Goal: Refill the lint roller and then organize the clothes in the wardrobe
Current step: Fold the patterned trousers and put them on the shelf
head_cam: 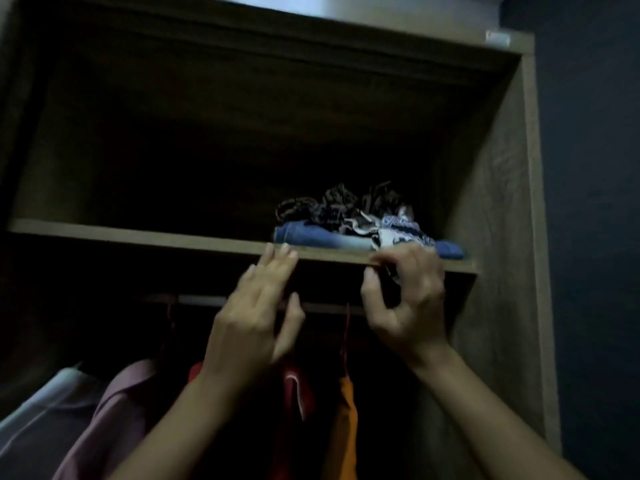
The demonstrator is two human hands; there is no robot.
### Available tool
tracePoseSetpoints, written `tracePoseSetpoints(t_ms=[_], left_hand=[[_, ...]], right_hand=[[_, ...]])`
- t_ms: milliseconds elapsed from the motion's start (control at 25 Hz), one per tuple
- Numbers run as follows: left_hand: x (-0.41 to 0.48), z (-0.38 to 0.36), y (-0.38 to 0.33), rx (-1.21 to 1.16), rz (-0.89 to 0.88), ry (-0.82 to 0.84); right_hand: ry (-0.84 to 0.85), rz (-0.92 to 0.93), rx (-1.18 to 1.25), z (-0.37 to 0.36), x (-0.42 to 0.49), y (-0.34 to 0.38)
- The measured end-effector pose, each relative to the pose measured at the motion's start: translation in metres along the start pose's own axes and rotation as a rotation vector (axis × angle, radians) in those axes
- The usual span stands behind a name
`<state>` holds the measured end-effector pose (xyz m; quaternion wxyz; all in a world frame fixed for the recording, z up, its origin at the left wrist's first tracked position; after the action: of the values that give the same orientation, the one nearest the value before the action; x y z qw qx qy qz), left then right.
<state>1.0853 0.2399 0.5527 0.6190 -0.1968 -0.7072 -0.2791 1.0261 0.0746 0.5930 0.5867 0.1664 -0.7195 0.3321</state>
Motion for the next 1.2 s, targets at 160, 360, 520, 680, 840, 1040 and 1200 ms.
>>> tracePoseSetpoints(t_ms=[160, 360, 520, 680, 840, 1040, 1200], left_hand=[[0.061, -0.041, 0.015, 0.314, -0.143, 0.276], [0.075, -0.079, 0.01, 0.414, -0.239, 0.541], [0.074, -0.081, 0.011, 0.393, -0.242, 0.467], [0.074, -0.075, 0.013, 0.338, -0.198, 0.466], [0.089, -0.071, 0.026, 0.1, 0.115, 0.499], [0.127, -0.061, 0.038, 0.006, 0.237, 0.468], [0.152, 0.0, 0.005, -0.533, 0.163, 0.23]], right_hand=[[0.483, -0.625, -0.436, -0.035, 0.074, -0.075], [0.915, -0.881, -0.365, -0.07, 0.077, -0.133], [1.023, -0.642, -0.583, -0.091, 0.086, -0.139], [0.816, -0.369, -0.709, -0.098, 0.107, -0.12], [0.689, -0.325, -0.486, -0.075, 0.121, -0.094], [0.284, -0.099, -0.163, -0.002, 0.159, -0.038], [0.137, -0.118, 0.126, 0.059, 0.177, -0.001]])
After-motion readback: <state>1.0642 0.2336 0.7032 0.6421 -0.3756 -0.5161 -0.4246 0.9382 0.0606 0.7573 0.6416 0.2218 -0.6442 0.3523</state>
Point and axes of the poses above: each hand's wrist, its own x-axis towards the middle knuckle, its own z-axis out of the back of the hand, y = z × x, the point moved 7 cm from there along x, towards the middle knuckle, and after that the axes turned 13 degrees about x, right-handed, at the moved point
